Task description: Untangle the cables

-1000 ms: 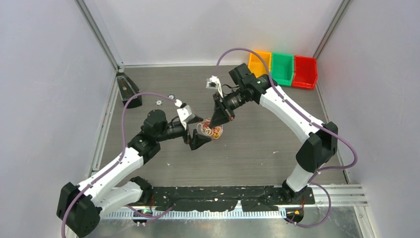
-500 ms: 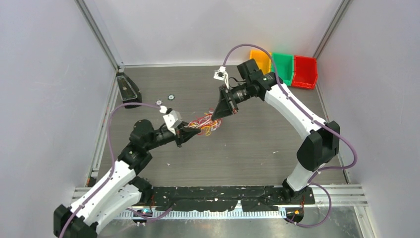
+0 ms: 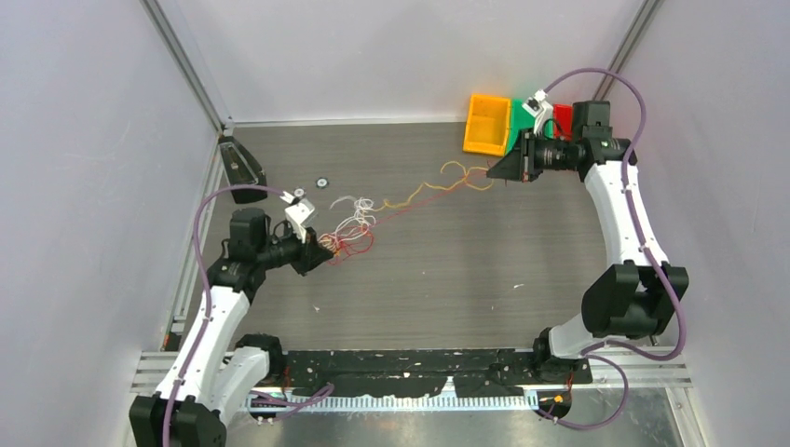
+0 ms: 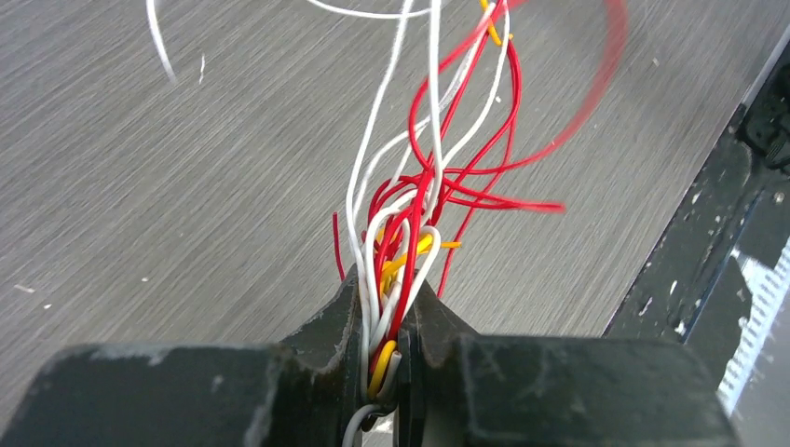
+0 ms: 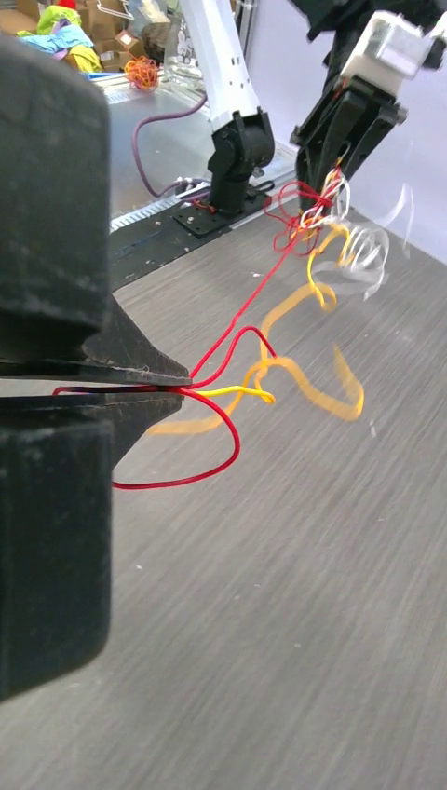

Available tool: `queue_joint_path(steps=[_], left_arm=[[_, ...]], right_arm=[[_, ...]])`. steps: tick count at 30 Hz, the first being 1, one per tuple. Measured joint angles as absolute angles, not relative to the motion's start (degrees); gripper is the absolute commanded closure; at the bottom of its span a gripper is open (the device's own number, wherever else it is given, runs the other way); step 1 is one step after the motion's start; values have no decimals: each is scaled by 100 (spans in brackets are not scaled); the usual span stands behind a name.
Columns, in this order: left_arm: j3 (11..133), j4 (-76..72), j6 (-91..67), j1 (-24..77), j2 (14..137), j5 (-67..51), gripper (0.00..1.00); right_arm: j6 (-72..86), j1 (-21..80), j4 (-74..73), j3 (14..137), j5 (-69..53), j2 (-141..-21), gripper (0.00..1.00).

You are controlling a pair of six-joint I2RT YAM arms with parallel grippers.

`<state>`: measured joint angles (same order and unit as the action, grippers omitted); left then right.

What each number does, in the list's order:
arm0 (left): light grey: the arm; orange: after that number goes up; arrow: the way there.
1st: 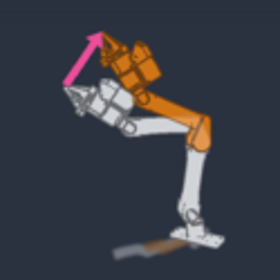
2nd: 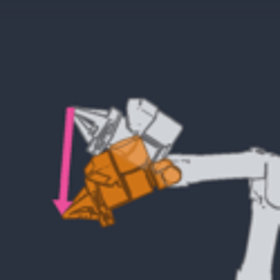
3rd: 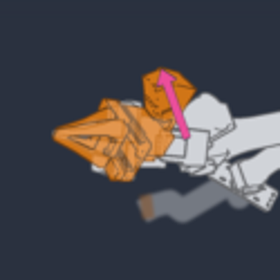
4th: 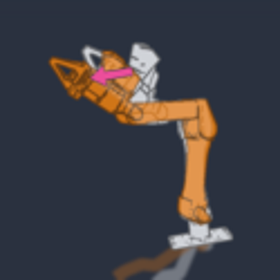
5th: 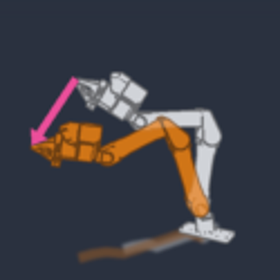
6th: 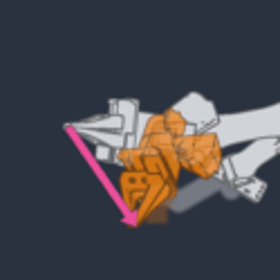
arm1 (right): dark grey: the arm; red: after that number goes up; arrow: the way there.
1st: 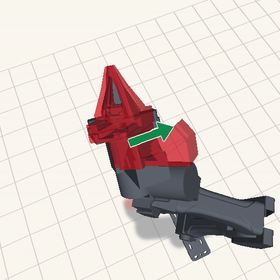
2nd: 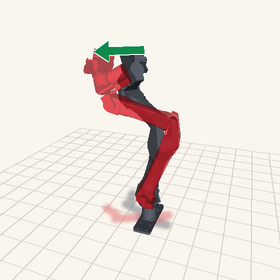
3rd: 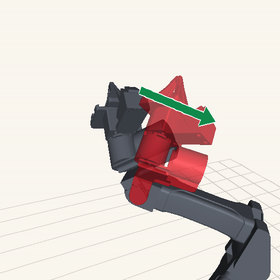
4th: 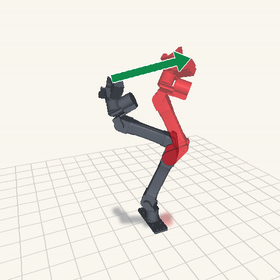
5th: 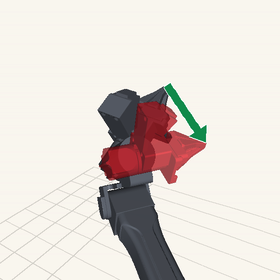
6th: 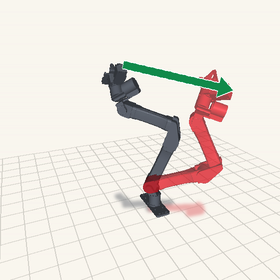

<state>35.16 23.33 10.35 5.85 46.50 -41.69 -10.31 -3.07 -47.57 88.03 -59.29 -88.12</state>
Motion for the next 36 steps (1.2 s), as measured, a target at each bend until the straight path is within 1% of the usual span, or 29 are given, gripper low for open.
queue_joint_path(steps=[6, 9, 11, 13, 17, 20, 22, 25, 27, 28, 29, 30, 31, 32, 33, 34, 35, 36], left_arm=[[4121, 3166, 1761, 438, 5247, -4372, 100], [4471, 3465, 2342, 377, 5684, -4342, 100], [4591, 3623, 2792, 110, 5920, -4366, 100], [4630, 3844, 3286, -388, 6145, -4377, 100], [4751, 4327, 3983, -749, 6512, -4431, 100], [4842, 4545, 4097, -731, 6587, -4550, 100], [4908, 4606, 3986, -523, 6556, -4484, 100], [4960, 4510, 3588, 169, 6429, -4364, 100], [4960, 4379, 3299, 642, 6259, -4370, 100], [4958, 4292, 3157, 843, 6145, -4372, 98], [4958, 4213, 3033, 954, 6047, -4372, 91], [4958, 4139, 2961, 1015, 5977, -4368, 82], [4958, 4069, 2884, 1050, 5944, -4335, 75], [4958, 4023, 2871, 1059, 5951, -4289, 57], [4958, 3981, 2893, 1068, 5992, -4189, 50], [4958, 3964, 2902, 1074, 6045, -4108, 42], [4958, 3951, 2945, 1076, 6125, -3994, 37], [4954, 3944, 3009, 1076, 6219, -3881, 36]], right_arm=[[-993, -475, -4790, 8256, -5492, -8438, 95], [-993, -744, -4899, 8154, -5356, -8420, 95], [-996, -1100, -4947, 8156, -5315, -8425, 95], [-1039, -1505, -5076, 8232, -5273, -8442, 95], [-1205, -1806, -5301, 8315, -5275, -8497, 95], [-1328, -1774, -5275, 8235, -5223, -8523, 95], [-1406, -1632, -5179, 8082, -5054, -8525, 95], [-1503, -1221, -4925, 7723, -4777, -8523, 93], [-1551, -801, -4842, 7489, -4584, -8543, 78], [-1594, -607, -4858, 7426, -4506, -8569, 59], [-1660, -429, -4899, 7417, -4438, -8626, 50], [-1730, -296, -4956, 7439, -4370, -8702, 36], [-1850, -209, -5046, 7500, -4287, -8807, 30], [-1927, -165, -5146, 7581, -4195, -8917, 23], [-2060, -139, -5238, 7686, -4086, -9063, 7], [-2152, -121, -5310, 7765, -3994, -9174, 1], [-2241, -89, -5422, 7865, -3903, -9314, 3], [-2309, -34, -5478, 7935, -3826, -9413, 4]])
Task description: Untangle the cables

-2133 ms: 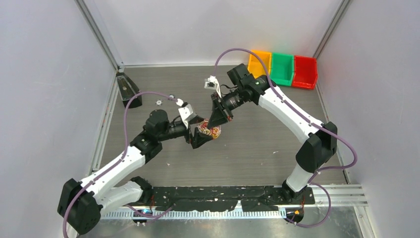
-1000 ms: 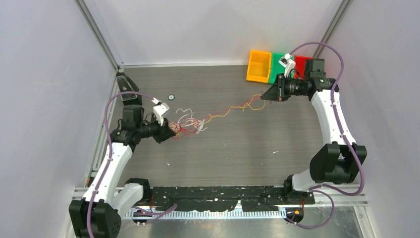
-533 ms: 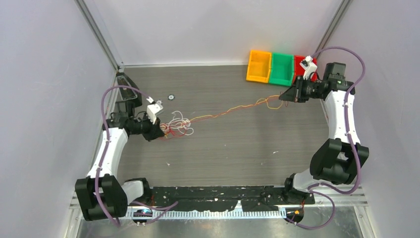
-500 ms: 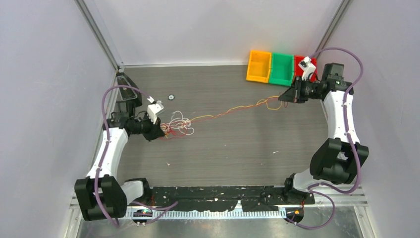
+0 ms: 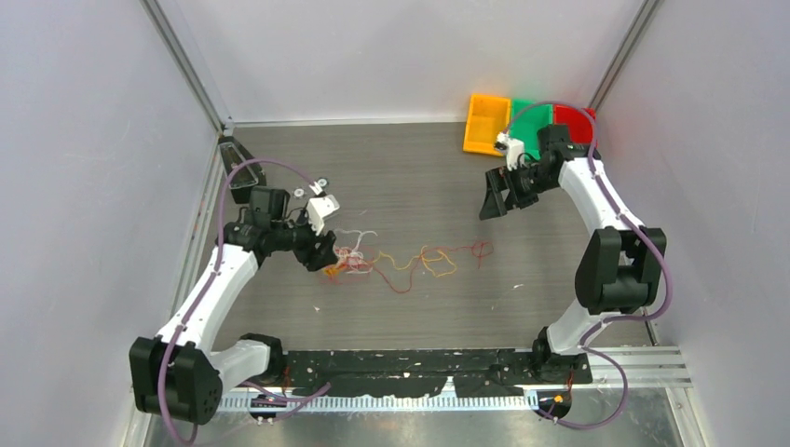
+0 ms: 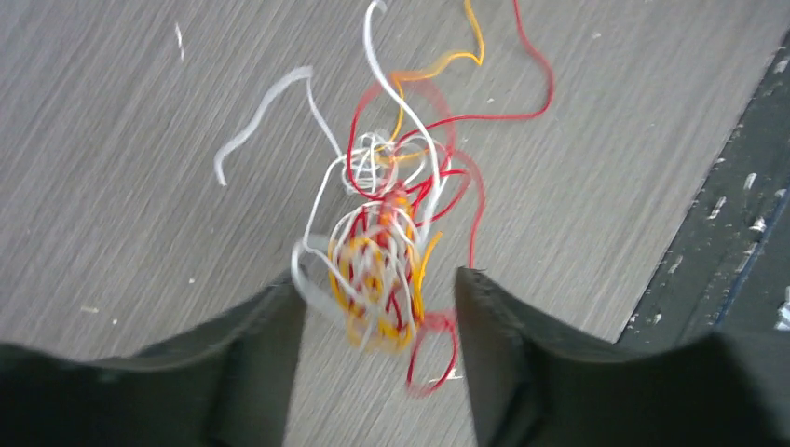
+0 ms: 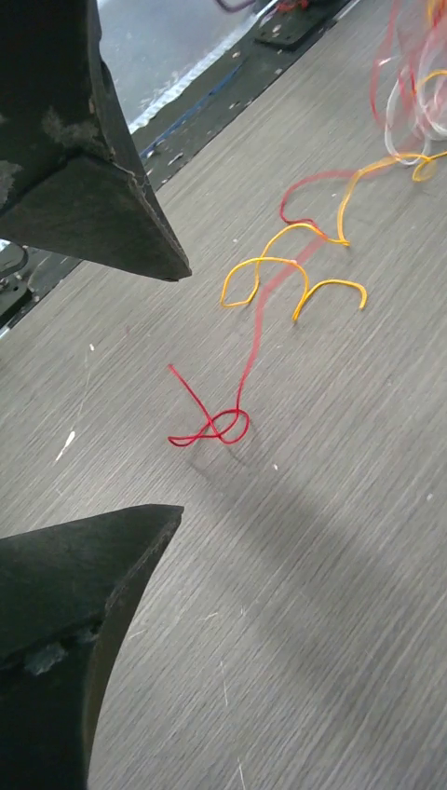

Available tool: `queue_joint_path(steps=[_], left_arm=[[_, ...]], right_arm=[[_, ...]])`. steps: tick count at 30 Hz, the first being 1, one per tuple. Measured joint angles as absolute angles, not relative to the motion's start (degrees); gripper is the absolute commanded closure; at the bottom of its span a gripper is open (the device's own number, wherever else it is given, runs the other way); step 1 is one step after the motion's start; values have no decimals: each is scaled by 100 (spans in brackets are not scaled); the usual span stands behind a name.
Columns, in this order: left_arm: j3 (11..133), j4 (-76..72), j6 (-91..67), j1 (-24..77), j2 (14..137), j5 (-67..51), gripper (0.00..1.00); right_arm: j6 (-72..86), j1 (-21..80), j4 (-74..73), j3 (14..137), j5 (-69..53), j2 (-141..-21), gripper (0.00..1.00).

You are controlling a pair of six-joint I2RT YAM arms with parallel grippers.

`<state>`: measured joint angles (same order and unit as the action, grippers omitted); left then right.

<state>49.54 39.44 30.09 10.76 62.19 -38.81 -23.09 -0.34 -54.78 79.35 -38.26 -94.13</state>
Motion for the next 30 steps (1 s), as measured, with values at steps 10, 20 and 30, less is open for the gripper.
queue_joint_path(steps=[10, 20, 30], left_arm=[[4504, 3629, 3356, 1076, 6678, -3446, 36], [4772, 3498, 3181, 353, 8189, -2823, 51], [5376, 3913, 2814, 325, 9035, -3354, 100]], right_arm=[[-1824, 1704, -5000, 8289, -3892, -9756, 5], [-178, 3411, -3020, 8482, -4066, -10956, 3], [1284, 3771, -1382, 8224, -4123, -11362, 5]])
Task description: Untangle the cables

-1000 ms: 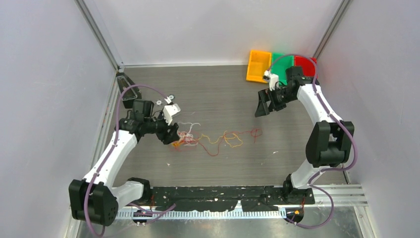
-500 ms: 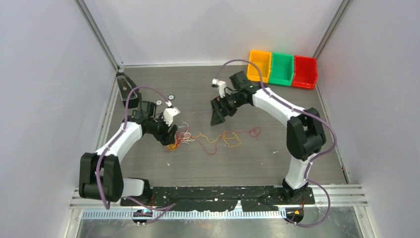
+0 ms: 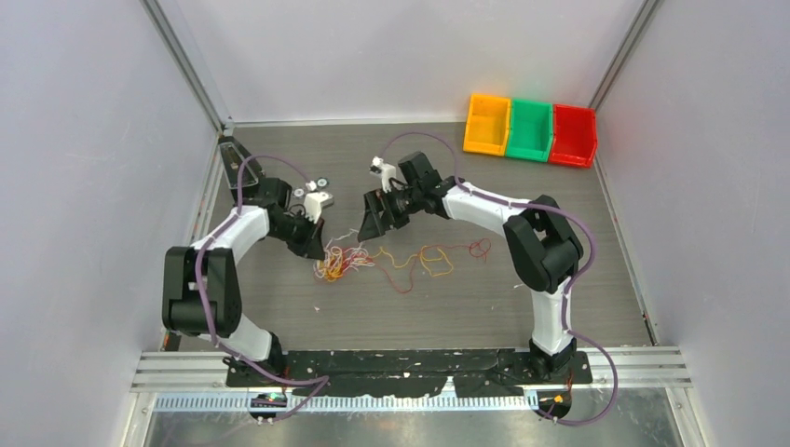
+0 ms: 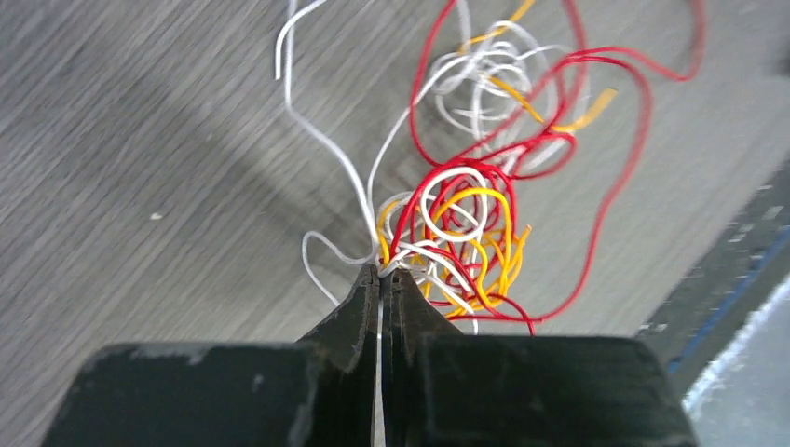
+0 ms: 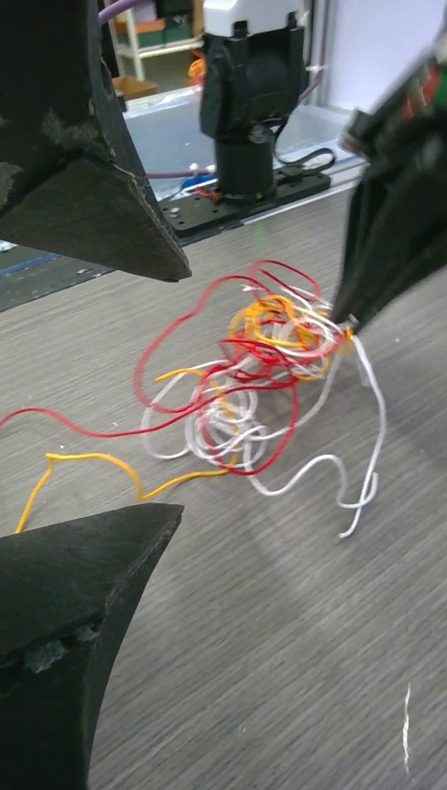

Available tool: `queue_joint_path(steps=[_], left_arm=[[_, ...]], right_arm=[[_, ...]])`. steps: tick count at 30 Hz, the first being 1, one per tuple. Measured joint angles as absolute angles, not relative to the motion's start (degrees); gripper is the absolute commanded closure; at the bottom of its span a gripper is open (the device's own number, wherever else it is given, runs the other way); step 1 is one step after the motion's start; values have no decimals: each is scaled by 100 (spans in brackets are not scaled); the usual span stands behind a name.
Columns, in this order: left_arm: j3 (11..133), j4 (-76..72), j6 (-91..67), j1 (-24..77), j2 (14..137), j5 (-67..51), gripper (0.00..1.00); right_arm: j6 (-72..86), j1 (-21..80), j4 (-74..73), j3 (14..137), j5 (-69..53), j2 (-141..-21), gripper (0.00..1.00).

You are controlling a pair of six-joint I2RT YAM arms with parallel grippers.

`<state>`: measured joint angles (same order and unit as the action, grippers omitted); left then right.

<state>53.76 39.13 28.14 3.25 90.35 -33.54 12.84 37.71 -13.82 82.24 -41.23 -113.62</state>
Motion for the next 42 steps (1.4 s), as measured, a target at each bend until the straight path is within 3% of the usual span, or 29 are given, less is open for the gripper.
queue_joint_path(steps=[7, 11, 12, 13, 14, 15, 16, 18, 24, 29, 42], left_arm=[[4967, 3321, 1649, 327, 7607, -4353, 100], [4764, 2851, 1061, 327, 7406, -4560, 100], [4709, 2759, 945, 327, 7408, -4576, 100], [4637, 2650, 790, 325, 7408, -4602, 100], [4593, 2589, 676, 322, 7408, -4615, 100], [4550, 2497, 534, 318, 7404, -4615, 100], [4528, 2443, 429, 290, 7395, -4617, 100], [4506, 2333, 169, 198, 7323, -4665, 100], [4521, 2502, -12, -462, 6689, -4670, 100], [4974, 3052, 257, -1144, 6193, -4584, 100], [6213, 3905, 1474, -2285, 5826, -3715, 100]], right_arm=[[1898, 3900, -196, 7710, -4130, -11415, 5], [1953, 4104, 519, 7603, -4289, -11555, 3], [1957, 4134, 642, 7577, -4320, -11592, 9], [1949, 4176, 746, 7570, -4355, -11646, 23], [1916, 4209, 838, 7570, -4381, -11725, 43], [1852, 4237, 880, 7577, -4397, -11806, 55], [1761, 4252, 873, 7590, -4401, -11893, 76], [1590, 4268, 674, 7653, -4276, -12075, 92], [893, 4281, -117, 7732, -3754, -12092, 95], [408, 4150, -685, 7334, -3168, -11426, 95], [-478, 2381, -2228, 6517, -2596, -10453, 94]])
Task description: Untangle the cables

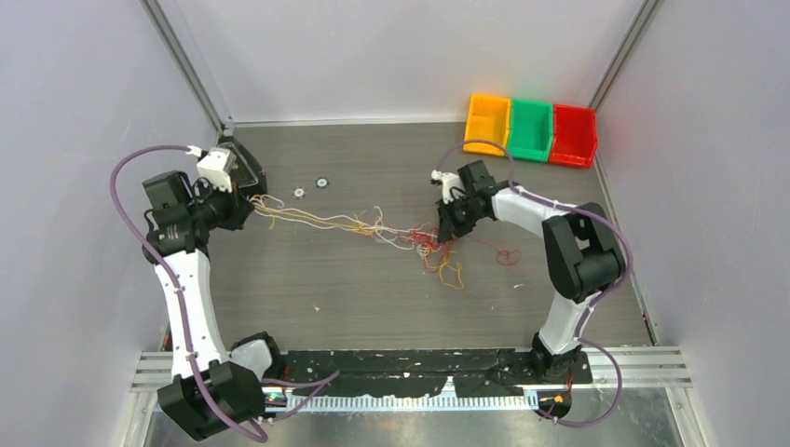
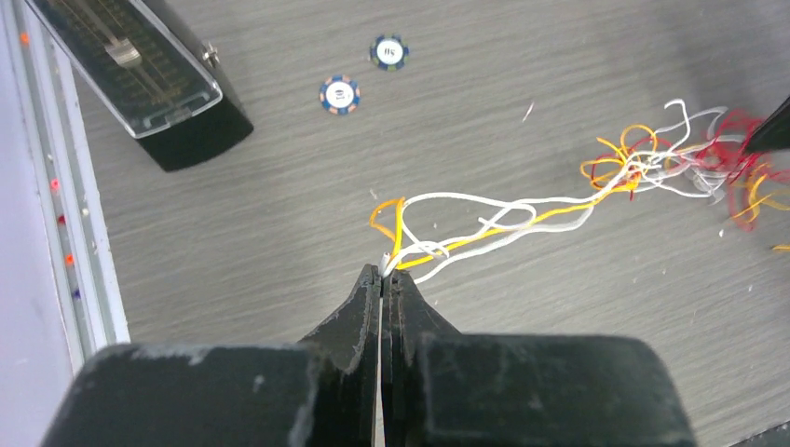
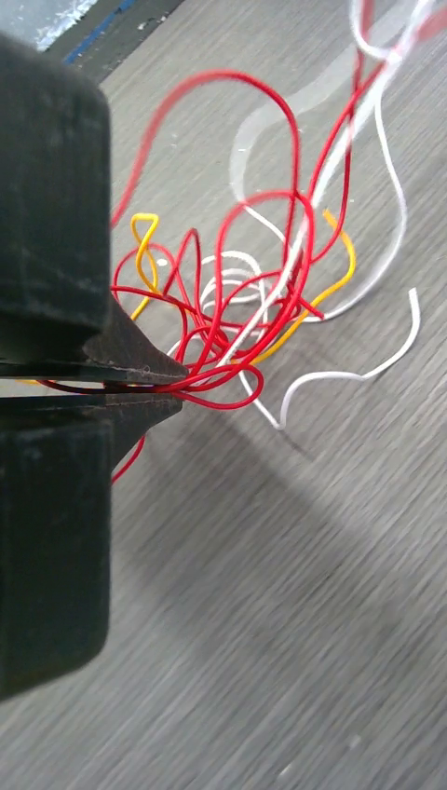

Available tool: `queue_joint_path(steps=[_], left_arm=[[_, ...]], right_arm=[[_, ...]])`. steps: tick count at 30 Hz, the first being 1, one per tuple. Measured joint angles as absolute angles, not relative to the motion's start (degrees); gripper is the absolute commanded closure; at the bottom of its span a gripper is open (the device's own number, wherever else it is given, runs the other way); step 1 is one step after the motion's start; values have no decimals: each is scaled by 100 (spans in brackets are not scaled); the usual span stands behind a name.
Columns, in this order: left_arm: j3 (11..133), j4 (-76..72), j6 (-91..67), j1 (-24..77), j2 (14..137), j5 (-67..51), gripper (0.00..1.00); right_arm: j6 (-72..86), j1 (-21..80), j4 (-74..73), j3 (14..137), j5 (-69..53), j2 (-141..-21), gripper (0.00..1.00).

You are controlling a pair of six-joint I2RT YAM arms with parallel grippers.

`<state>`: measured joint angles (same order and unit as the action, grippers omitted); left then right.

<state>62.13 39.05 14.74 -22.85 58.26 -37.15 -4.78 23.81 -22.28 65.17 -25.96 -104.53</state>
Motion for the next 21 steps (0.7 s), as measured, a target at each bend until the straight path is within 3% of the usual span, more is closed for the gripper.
queue_joint_path(steps=[10, 13, 16, 21], left_arm=[[6145, 4491, 2327, -2335, 6060, -3400, 100], [6088, 4644, 2591, -2340, 6233, -3531, 51], [5951, 4831, 2762, -2290, 6318, -4108, 24], [5555, 4456, 2639, -1304, 5916, -4906, 20]], right_arm=[[-1083, 2029, -3028, 6877, -2779, -9345, 94], [-1114, 1964, -3096, 7155, -3142, -9323, 94], [-978, 1955, -3087, 7299, -3712, -9323, 95], [-596, 2320, -2923, 7627, -4696, -9312, 94]])
